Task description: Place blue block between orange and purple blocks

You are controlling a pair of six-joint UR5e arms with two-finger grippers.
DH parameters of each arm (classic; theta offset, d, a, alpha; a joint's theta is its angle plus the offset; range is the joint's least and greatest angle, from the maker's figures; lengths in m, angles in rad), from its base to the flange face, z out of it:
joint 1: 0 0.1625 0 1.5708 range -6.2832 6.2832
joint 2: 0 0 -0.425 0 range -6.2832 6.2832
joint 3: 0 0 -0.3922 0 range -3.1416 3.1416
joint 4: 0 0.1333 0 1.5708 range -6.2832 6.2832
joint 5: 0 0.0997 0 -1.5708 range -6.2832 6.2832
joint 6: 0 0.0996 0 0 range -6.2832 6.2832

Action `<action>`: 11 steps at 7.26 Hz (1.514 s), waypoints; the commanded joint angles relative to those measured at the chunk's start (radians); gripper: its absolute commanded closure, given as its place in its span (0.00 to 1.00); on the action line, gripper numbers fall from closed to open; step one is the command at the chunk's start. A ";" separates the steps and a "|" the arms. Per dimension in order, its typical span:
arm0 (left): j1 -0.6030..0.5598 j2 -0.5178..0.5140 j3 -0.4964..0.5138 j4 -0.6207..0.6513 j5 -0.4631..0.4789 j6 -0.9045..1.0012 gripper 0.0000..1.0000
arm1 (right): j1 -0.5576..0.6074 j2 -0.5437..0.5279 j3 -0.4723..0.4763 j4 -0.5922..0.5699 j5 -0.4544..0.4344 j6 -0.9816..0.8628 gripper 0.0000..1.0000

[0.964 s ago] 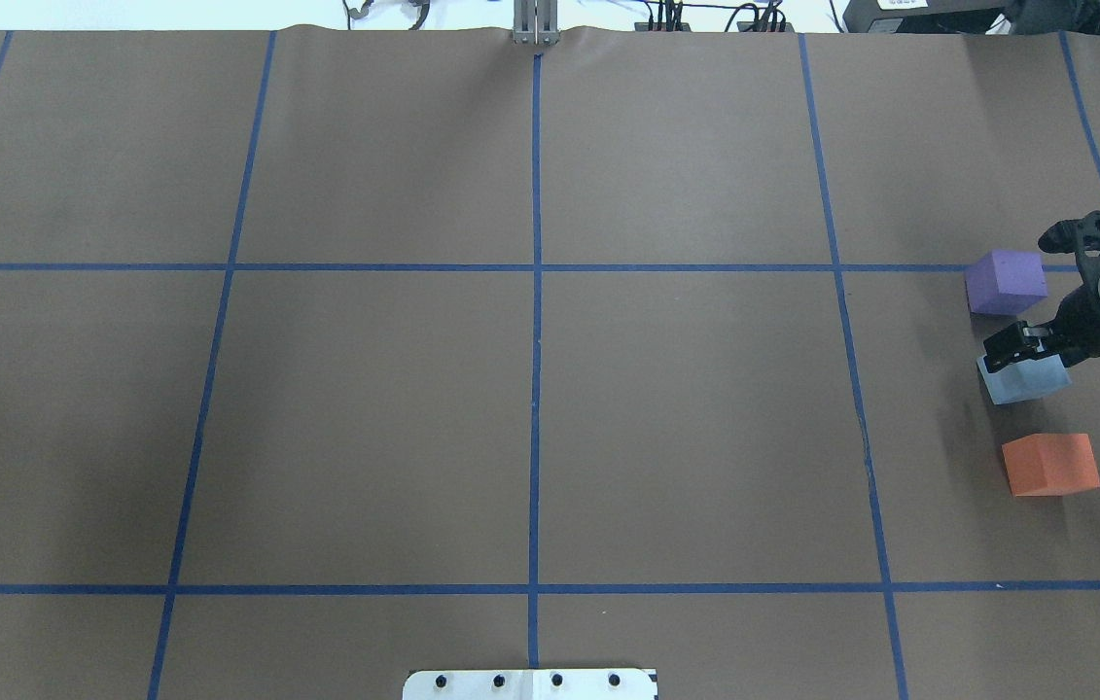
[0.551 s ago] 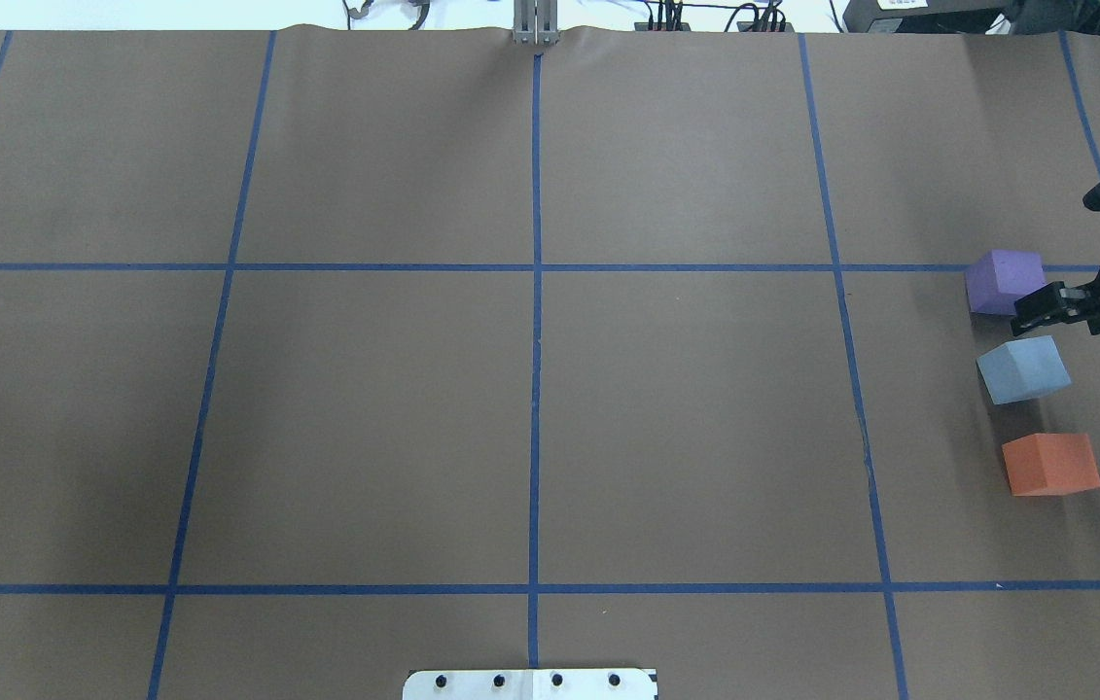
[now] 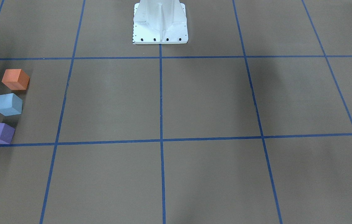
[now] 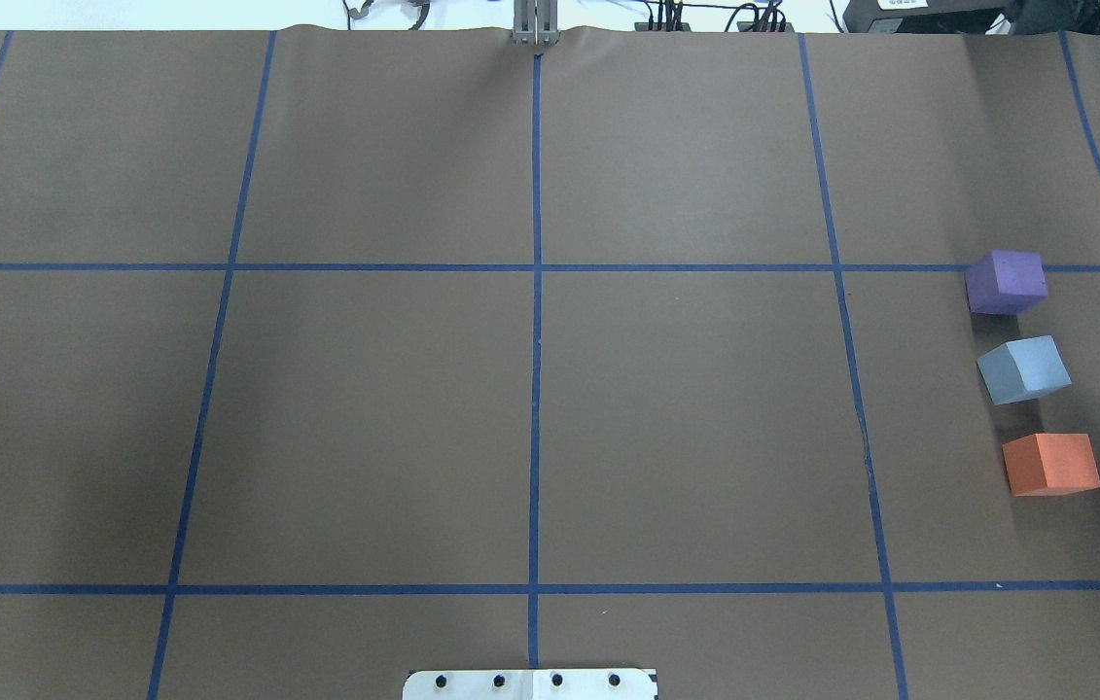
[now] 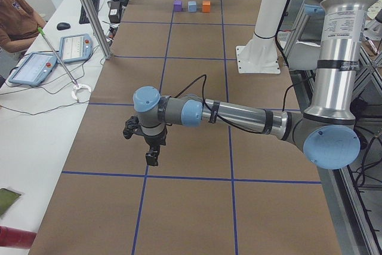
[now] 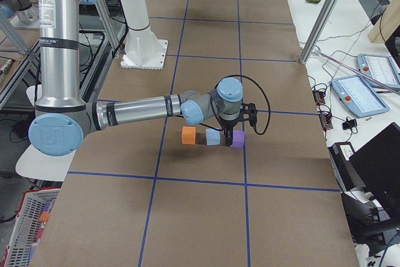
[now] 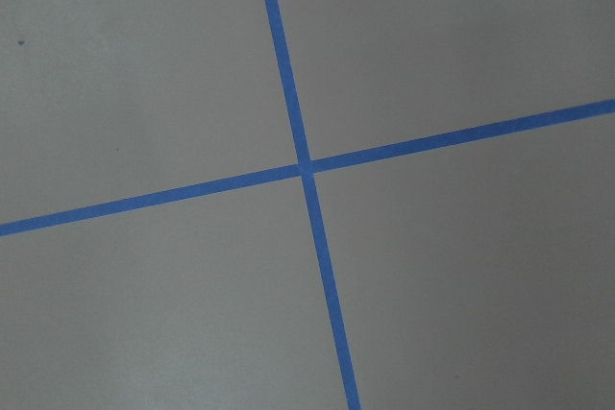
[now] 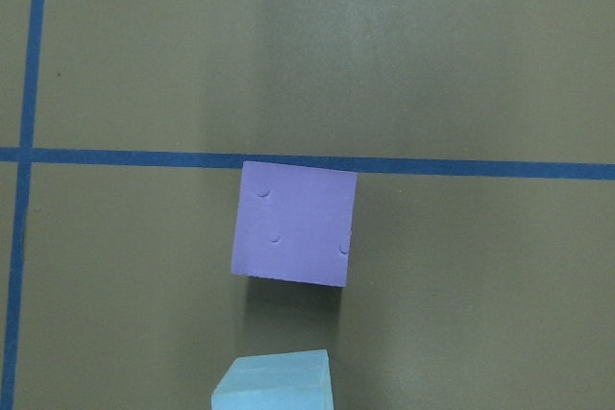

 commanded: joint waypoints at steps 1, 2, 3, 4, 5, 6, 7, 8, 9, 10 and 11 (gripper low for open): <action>-0.046 -0.003 0.039 -0.003 0.000 0.012 0.00 | 0.135 0.040 -0.001 -0.227 0.013 -0.298 0.00; -0.077 -0.005 0.062 0.002 0.000 0.117 0.00 | 0.162 0.042 -0.001 -0.281 0.027 -0.383 0.00; -0.117 -0.005 0.081 0.003 0.000 0.199 0.00 | 0.188 0.017 -0.004 -0.282 0.045 -0.417 0.00; -0.143 -0.003 0.079 0.002 0.003 0.221 0.00 | 0.202 0.000 -0.004 -0.279 0.054 -0.427 0.00; -0.172 -0.002 0.067 0.003 0.004 0.219 0.00 | 0.213 -0.022 -0.004 -0.274 0.060 -0.427 0.00; -0.171 0.008 0.062 0.005 0.003 0.215 0.00 | 0.213 -0.025 -0.001 -0.274 0.050 -0.422 0.00; -0.171 0.029 0.053 -0.001 0.001 0.210 0.00 | 0.213 -0.040 -0.011 -0.273 0.053 -0.421 0.00; -0.170 0.040 0.035 -0.001 0.001 0.203 0.00 | 0.223 -0.048 -0.009 -0.271 0.056 -0.421 0.00; -0.168 0.040 0.035 -0.001 0.000 0.202 0.00 | 0.223 -0.050 -0.015 -0.271 0.053 -0.418 0.00; -0.168 0.040 0.035 -0.001 0.001 0.202 0.00 | 0.225 -0.054 -0.017 -0.271 0.048 -0.421 0.00; -0.168 0.038 0.035 -0.001 0.000 0.204 0.00 | 0.225 -0.059 -0.017 -0.271 0.042 -0.421 0.00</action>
